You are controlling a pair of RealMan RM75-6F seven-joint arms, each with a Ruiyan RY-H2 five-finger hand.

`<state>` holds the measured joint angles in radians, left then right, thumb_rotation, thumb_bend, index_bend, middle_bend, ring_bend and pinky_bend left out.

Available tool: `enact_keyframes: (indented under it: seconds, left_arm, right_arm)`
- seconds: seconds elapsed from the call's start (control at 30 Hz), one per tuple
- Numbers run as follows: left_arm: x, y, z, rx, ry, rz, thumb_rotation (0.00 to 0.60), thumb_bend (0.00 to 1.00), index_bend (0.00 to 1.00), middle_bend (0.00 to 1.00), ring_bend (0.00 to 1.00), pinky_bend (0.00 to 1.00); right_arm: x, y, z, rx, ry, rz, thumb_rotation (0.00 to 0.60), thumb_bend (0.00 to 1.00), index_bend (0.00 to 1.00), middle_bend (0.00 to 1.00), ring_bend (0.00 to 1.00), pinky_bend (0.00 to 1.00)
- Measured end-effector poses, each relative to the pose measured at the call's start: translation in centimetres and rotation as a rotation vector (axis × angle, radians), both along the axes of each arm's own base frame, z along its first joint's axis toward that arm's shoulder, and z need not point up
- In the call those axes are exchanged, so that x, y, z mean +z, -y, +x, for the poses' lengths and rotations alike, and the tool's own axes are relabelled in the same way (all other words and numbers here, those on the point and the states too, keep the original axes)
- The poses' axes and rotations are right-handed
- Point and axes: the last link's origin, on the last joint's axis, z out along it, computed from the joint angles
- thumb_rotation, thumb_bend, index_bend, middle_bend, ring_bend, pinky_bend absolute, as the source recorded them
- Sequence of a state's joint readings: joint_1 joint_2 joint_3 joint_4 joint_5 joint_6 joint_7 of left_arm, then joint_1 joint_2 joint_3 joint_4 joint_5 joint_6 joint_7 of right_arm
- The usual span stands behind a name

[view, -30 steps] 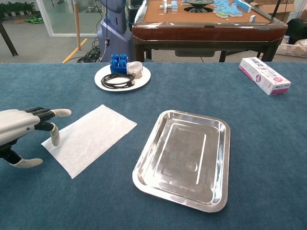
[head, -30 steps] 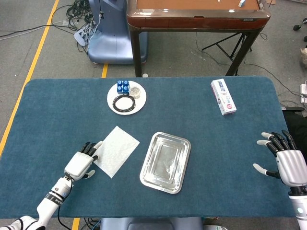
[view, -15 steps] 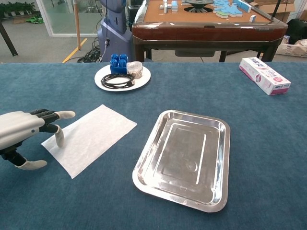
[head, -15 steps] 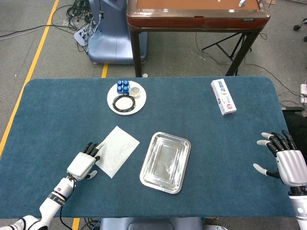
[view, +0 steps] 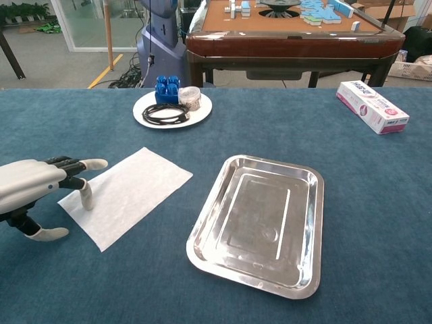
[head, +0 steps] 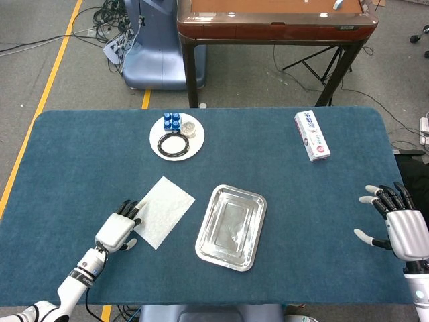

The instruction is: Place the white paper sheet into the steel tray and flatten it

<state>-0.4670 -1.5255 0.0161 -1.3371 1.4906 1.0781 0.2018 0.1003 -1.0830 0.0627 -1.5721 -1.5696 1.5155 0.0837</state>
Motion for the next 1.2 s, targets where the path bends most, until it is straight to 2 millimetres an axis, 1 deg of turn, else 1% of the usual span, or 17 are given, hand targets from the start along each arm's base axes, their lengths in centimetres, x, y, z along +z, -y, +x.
enact_keyframes:
  seconds: [0.2, 0.4, 0.6, 0.83, 1.2]
  left_arm:
    - [-0.14, 0.0, 0.05, 0.009, 0.017, -0.002, 0.6, 0.26, 0.42, 0.0, 0.0, 0.02]
    - [0.07, 0.0, 0.37, 0.002, 0.066, 0.014, 0.6, 0.26, 0.42, 0.0, 0.0, 0.05]
    - [0.19, -0.04, 0.56, -0.032, 0.118, 0.048, 0.6, 0.2, 0.42, 0.0, 0.0, 0.07]
    - [-0.05, 0.05, 0.31, -0.044, 0.113, 0.059, 0.6, 0.17, 0.42, 0.0, 0.0, 0.07]
    - [-0.04, 0.14, -0.32, -0.065, 0.069, 0.079, 0.6, 0.17, 0.41, 0.0, 0.0, 0.07]
  right_arm:
    - [0.01, 0.04, -0.04, -0.002, 0.001, 0.0, 0.6, 0.0, 0.34, 0.23, 0.14, 0.0]
    - [0.04, 0.05, -0.04, -0.002, 0.003, 0.0, 0.6, 0.0, 0.34, 0.23, 0.14, 0.01]
    - [-0.01, 0.05, -0.02, -0.002, 0.002, 0.003, 0.6, 0.0, 0.34, 0.23, 0.14, 0.01]
    - [0.12, 0.04, -0.02, -0.002, 0.004, -0.002, 0.6, 0.0, 0.34, 0.23, 0.14, 0.0]
    - [0.05, 0.03, 0.01, -0.002, 0.002, 0.002, 0.6, 0.0, 0.34, 0.23, 0.14, 0.0]
